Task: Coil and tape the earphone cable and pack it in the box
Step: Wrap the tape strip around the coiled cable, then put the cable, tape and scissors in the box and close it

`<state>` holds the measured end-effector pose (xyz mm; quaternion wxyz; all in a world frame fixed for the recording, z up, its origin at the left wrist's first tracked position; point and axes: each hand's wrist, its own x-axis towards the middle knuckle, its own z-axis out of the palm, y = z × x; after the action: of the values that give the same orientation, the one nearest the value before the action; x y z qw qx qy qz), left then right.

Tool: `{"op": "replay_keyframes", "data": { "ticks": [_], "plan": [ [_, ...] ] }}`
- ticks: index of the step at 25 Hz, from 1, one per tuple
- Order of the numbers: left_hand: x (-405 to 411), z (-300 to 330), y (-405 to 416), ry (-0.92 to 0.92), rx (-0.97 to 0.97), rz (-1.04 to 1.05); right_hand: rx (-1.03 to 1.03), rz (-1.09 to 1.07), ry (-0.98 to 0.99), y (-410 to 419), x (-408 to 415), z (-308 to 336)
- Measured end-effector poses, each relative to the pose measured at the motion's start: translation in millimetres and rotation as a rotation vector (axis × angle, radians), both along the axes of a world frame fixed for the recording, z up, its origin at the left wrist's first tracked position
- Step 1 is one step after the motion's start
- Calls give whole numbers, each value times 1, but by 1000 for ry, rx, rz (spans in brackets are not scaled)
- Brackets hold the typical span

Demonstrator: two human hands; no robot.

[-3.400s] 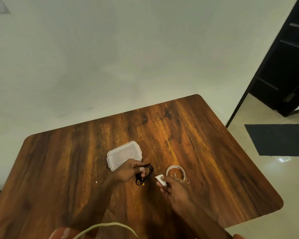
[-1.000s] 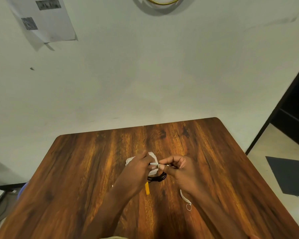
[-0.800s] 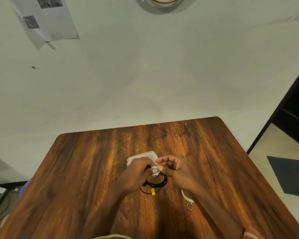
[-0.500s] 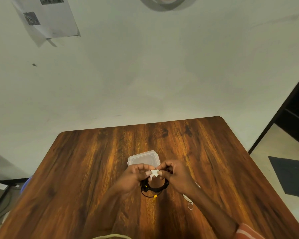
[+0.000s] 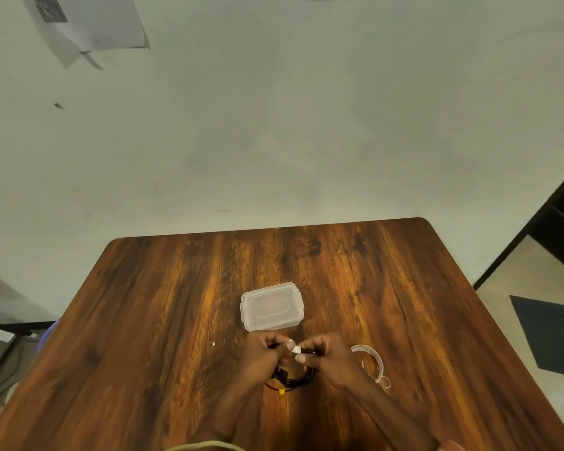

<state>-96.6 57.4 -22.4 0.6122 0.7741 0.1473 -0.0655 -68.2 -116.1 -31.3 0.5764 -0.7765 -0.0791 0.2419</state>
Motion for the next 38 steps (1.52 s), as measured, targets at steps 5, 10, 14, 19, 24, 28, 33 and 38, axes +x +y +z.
{"op": "replay_keyframes", "data": {
  "ticks": [5, 10, 14, 19, 24, 28, 33, 38],
  "plan": [
    [22, -25, 11, 95, -81, 191, -188, -29, -5, 21, 29, -18],
    [69, -52, 63, 98, 324, 425, -181, 25, 42, 29, 80, -19],
    [93, -73, 75, 264, 350, 277, -179, 6, 158, 32, 96, -36],
    [81, -84, 61, 214, 428, 351, -82, -53, 213, 26, 78, -47],
    [47, -89, 42, 190, 473, 434, -48, -153, 314, 2, 30, -51],
    [24, -82, 25, 237, 448, 482, -137, -237, 305, -8, -4, -43],
    [10, -66, 21, 252, 457, 518, -148, -214, 181, -15, -16, 7],
    [7, -45, 36, 186, 259, 709, 54, -144, 193, -16, 2, 50]
  ]
}}
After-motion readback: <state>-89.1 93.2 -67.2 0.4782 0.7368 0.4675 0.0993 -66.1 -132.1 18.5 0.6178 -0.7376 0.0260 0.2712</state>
